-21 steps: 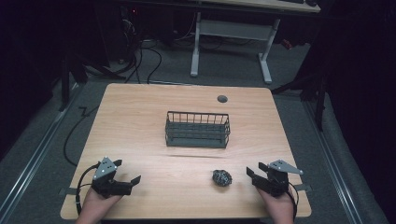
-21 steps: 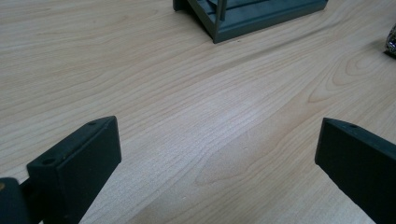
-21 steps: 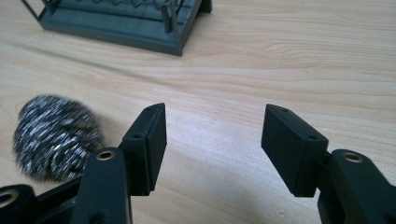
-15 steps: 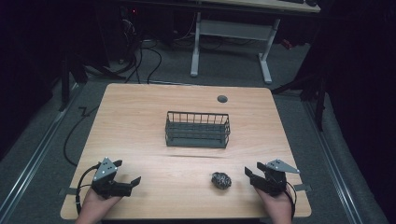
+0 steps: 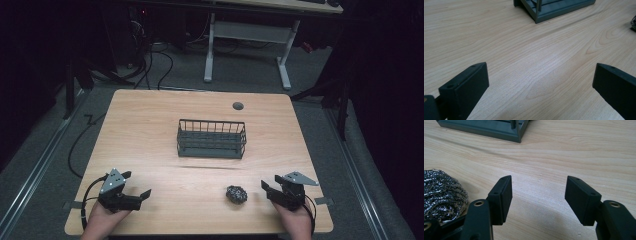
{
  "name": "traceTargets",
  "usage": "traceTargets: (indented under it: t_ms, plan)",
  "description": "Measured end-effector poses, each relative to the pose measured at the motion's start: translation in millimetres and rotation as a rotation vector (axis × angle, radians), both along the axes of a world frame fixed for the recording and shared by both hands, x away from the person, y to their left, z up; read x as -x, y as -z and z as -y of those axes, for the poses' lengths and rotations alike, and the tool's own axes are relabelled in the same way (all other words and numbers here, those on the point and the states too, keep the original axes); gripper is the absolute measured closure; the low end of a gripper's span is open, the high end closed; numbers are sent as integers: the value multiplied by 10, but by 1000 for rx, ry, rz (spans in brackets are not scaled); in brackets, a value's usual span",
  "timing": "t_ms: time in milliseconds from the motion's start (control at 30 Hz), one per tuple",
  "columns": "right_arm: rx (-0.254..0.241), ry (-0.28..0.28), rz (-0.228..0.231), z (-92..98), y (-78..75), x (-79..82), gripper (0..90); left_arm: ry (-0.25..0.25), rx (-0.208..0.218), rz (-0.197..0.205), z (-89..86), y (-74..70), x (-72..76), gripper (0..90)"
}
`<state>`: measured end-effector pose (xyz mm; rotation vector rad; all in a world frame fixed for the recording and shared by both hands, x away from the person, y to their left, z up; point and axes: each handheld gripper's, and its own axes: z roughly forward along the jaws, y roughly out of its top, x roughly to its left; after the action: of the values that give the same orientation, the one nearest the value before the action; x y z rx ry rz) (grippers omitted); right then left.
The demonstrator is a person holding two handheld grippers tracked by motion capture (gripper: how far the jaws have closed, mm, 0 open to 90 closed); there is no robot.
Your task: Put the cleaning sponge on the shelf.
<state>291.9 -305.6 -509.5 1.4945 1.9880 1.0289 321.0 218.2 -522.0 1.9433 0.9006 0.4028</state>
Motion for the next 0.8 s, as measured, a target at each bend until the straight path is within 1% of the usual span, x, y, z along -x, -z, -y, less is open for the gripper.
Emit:
traceTargets:
  t_ms: [167,400,433,533,567,633,800]
  plan:
    - [-1,-4,9,-5,2,1,396,-3,2,0,-2,1,3,11]
    - [11,-18,29,-33,-15,10,402,1,-8,-9,8,14,5,14]
    - [19,-21,31,-53,-33,13,403,3,-15,-10,17,19,10,14]
    - [19,-32,23,-73,-54,4,401,7,-22,-11,27,22,15,15]
    - [33,-40,7,-92,-70,-19,374,15,-24,-9,36,25,19,15]
    - [34,-32,-17,-101,-80,-36,371,18,-25,-7,39,23,23,15]
    - [40,-32,-38,-115,-115,-71,363,17,-14,-3,27,12,32,15]
